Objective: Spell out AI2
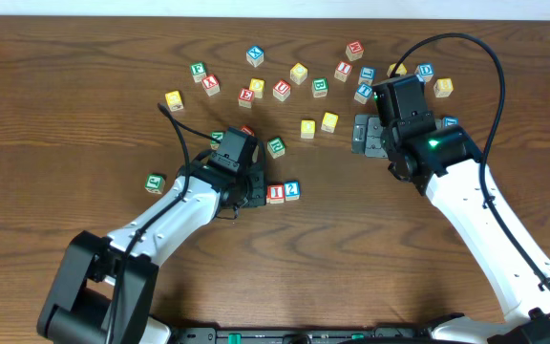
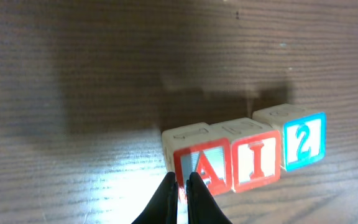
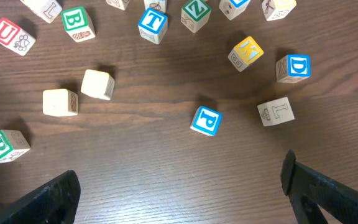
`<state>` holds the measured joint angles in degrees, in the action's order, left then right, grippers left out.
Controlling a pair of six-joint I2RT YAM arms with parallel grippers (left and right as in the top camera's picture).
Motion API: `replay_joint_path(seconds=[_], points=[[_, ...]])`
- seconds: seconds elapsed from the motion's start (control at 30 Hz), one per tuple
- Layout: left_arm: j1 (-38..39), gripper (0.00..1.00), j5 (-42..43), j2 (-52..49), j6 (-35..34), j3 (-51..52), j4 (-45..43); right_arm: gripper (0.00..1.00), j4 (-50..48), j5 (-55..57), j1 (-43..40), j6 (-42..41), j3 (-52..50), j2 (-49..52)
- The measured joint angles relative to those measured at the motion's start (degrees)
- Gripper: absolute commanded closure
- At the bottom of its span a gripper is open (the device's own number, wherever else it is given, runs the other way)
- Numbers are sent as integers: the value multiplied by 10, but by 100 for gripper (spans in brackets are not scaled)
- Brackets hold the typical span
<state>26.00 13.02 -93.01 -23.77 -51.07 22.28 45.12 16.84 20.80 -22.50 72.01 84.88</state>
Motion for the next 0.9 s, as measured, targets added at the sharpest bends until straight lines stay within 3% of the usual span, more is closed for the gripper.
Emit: replay_joint_path(seconds=[0.23, 0.53, 0.9], points=[[0, 93, -6, 29, 0, 0, 18, 1, 2, -1, 0, 0, 0, 0], [0, 93, -111, 44, -39, 1, 43, 1, 3, -2, 0, 0, 0, 0], [0, 92, -138, 18, -52, 21, -1, 1, -2, -2, 0, 2, 0, 0]])
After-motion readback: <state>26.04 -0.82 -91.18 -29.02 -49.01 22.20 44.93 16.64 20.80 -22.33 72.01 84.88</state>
